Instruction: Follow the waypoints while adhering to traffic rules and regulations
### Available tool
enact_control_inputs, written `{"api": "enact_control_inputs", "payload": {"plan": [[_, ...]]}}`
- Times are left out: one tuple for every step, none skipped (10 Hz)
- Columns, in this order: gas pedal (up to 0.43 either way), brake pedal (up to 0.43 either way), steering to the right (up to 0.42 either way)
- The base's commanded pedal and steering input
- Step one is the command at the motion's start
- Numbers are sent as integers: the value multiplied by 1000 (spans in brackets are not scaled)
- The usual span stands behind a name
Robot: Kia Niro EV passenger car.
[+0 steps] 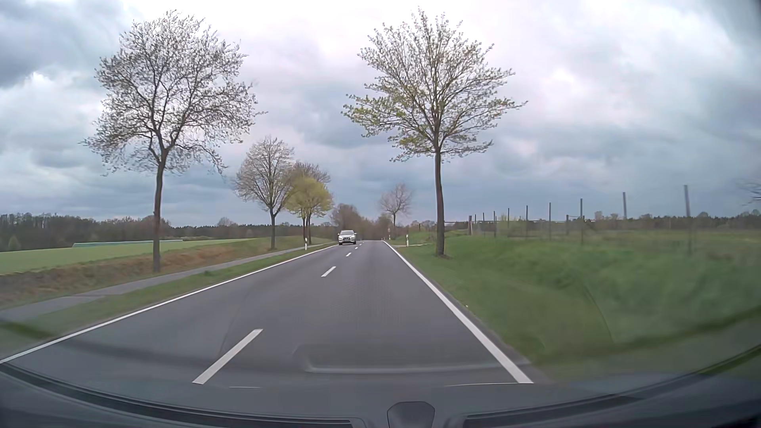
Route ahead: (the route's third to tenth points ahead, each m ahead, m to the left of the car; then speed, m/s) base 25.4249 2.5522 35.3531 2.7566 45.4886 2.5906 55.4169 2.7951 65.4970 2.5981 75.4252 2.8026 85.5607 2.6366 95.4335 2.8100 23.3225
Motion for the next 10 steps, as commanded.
{"api": "enact_control_inputs", "payload": {"plan": [[138, 0, 0], [138, 0, 0], [138, 0, 0], [138, 0, 0], [138, 0, -2], [138, 0, -3], [138, 0, -3], [138, 0, -4], [130, 0, -5], [130, 0, -5]]}}
